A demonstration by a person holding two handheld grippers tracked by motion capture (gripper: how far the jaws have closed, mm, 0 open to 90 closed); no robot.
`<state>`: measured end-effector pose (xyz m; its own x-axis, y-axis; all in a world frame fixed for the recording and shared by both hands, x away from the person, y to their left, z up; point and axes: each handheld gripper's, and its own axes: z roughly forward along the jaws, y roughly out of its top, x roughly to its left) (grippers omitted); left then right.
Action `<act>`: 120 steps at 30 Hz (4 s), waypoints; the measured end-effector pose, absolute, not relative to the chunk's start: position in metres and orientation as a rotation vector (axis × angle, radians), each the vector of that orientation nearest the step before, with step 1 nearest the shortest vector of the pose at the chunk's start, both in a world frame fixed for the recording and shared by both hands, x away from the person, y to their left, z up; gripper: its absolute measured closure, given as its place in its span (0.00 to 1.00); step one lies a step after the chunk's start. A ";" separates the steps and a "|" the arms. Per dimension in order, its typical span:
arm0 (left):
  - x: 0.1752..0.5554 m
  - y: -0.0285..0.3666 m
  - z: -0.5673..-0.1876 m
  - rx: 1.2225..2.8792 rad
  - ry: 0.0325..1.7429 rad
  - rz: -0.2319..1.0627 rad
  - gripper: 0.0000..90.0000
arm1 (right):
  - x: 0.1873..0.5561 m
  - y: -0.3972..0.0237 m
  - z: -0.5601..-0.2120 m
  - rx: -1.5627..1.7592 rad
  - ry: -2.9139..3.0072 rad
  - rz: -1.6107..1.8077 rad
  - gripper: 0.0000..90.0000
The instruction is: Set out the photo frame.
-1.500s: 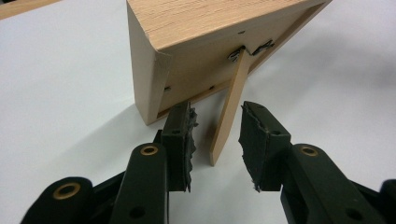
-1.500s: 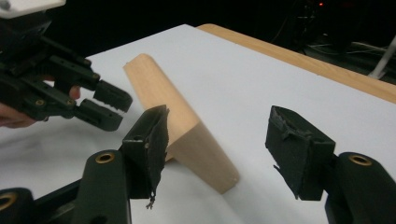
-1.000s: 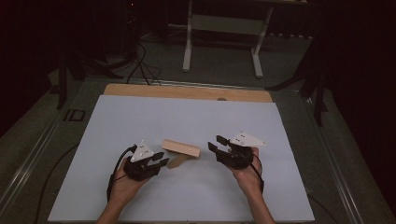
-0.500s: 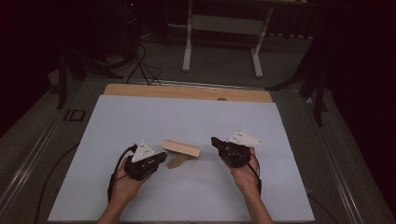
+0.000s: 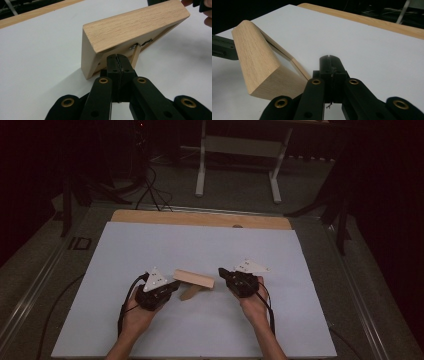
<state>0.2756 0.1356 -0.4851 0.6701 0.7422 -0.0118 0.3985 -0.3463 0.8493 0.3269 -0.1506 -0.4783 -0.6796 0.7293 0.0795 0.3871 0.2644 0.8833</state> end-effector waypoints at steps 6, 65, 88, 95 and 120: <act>0.279 0.132 -0.487 1.983 0.886 0.478 0.99 | 0.332 -0.147 -0.484 1.044 2.230 1.445 1.00; 0.283 0.098 -0.488 2.041 0.819 0.473 0.99 | 0.320 -0.137 -0.484 0.953 2.289 1.441 1.00; 0.289 0.099 -0.494 2.044 0.845 0.474 0.99 | 0.309 -0.131 -0.482 0.894 2.328 1.422 1.00; 0.291 0.099 -0.495 2.043 0.851 0.473 0.99 | 0.304 -0.130 -0.481 0.867 2.347 1.404 1.00; 0.302 0.107 -0.499 2.003 0.891 0.452 1.00 | 0.292 -0.111 -0.481 0.750 2.401 1.363 1.00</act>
<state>0.3017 0.1067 -0.4990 0.6773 0.7355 -0.0198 0.4183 -0.3628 0.8327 0.2918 -0.1114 -0.4806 -0.8263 0.5632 0.0124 0.2992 0.4200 0.8568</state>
